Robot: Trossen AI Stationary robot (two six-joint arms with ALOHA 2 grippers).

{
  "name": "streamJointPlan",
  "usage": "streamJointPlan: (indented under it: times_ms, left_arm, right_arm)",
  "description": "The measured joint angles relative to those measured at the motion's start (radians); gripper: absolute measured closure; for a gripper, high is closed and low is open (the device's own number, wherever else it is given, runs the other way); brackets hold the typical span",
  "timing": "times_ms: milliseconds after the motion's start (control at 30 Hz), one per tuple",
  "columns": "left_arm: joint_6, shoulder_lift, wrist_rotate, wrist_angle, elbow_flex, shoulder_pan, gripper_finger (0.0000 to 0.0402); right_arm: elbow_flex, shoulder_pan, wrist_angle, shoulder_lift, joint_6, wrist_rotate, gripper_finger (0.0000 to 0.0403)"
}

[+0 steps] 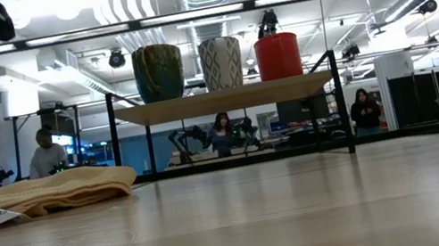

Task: Stack small to large cups/mugs on shelf
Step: Return to Home Position

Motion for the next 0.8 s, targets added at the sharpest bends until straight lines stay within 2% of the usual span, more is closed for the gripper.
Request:
streamJointPlan:
  times_ms: [233, 500, 633, 733, 800]
  left_arm:
    - [-0.041, 0.003, -0.017, 0.088, -0.102, 0.0, 0.0331]
    - [-0.096, -0.006, -0.037, 0.195, -0.262, 0.0, 0.0331]
    - [-0.112, -0.006, -0.04, 0.273, -0.339, 0.0, 0.0331]
    - [-0.128, -0.006, -0.04, 0.27, -0.354, 0.0, 0.0331]
    - [-0.172, -0.006, -0.04, 0.192, -0.353, 0.0, 0.0331]
  right_arm:
    - [-0.108, -0.033, 0.068, 0.0, 0.079, 0.0, 0.0238]
    - [-0.287, -0.033, 0.32, 0.0, -0.027, 0.007, 0.0239]
    - [-0.384, -0.033, 0.426, 0.001, -0.17, 0.009, 0.0239]
    - [-0.386, -0.033, 0.428, 0.0, -0.191, 0.011, 0.0239]
    - [-0.385, -0.033, 0.424, 0.0, -0.225, 0.01, 0.0239]
